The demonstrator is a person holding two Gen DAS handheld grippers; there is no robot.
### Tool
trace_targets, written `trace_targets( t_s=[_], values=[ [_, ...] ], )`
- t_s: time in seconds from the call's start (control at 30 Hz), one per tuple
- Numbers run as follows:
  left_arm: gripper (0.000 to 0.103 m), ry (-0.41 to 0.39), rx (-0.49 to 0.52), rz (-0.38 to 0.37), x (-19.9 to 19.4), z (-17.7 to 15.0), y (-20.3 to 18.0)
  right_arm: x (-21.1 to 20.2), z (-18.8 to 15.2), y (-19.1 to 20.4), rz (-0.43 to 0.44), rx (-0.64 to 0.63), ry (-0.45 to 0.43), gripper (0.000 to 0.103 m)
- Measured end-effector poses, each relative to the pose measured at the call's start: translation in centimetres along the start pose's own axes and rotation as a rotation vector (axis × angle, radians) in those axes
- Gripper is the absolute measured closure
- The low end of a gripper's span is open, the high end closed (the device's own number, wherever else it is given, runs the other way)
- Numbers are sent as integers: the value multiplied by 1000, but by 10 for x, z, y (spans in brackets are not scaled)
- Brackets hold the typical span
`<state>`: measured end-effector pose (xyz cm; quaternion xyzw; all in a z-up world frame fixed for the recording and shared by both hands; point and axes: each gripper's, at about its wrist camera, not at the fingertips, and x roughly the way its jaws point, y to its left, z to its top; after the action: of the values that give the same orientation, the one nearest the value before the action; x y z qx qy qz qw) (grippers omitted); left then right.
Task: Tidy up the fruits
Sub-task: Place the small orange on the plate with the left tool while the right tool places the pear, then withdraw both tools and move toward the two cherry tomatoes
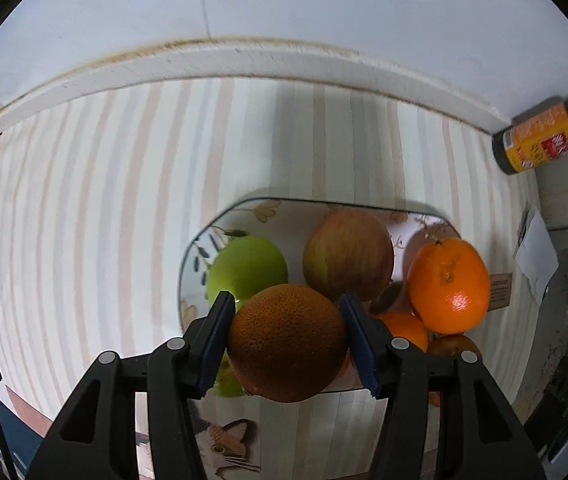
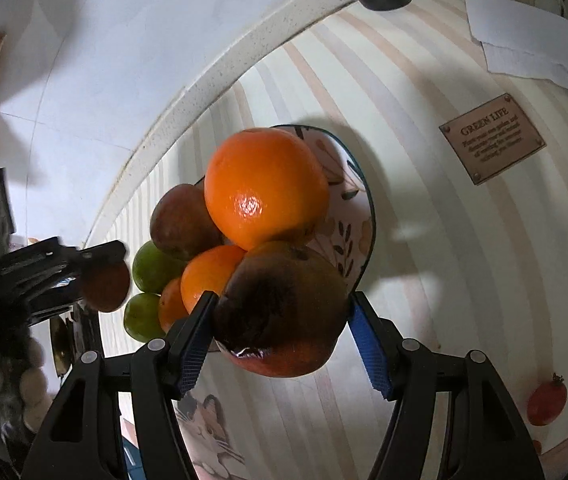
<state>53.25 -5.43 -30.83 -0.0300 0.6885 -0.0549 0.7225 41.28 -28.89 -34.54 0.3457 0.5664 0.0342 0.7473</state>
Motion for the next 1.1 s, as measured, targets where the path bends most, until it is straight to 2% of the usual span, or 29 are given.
trace_targets(
  t_s=[0.07, 0.13, 0.2, 0.27, 0.3, 0.37, 0.47, 0.7, 0.8, 1.1],
  values=[
    [51, 24, 7, 4, 7, 0, -4, -1, 1, -1, 0, 4, 9, 34],
    [50, 41, 0, -6, 11, -1, -5, 0, 3, -1, 3, 9, 14, 29],
    [41, 20, 2, -5, 7, -1, -7, -5, 4, 2, -6, 2, 7, 18],
    [17, 7, 6, -2, 1, 0, -7, -9, 6, 4, -6, -8, 9, 15],
    [14, -7, 10, 6, -4, 0, -7, -11, 7, 5, -13, -12, 12, 15],
    [14, -28, 10, 8, -12, -2, -5, -15, 8, 9, -58, -34, 24, 10],
    [14, -57, 6, 22, -25, -9, 0, -23, 11, 17, -143, -86, 18, 9],
    [14, -169, 6, 89, -57, -57, 5, -48, 9, 48, -329, -294, -28, 9],
    [14, -200, 7, 102, -67, -80, 7, -58, 3, 60, -361, -357, -42, 9],
    [14, -317, 32, 114, -111, -146, 7, -102, -37, 87, -351, -431, -109, 9]
  ],
)
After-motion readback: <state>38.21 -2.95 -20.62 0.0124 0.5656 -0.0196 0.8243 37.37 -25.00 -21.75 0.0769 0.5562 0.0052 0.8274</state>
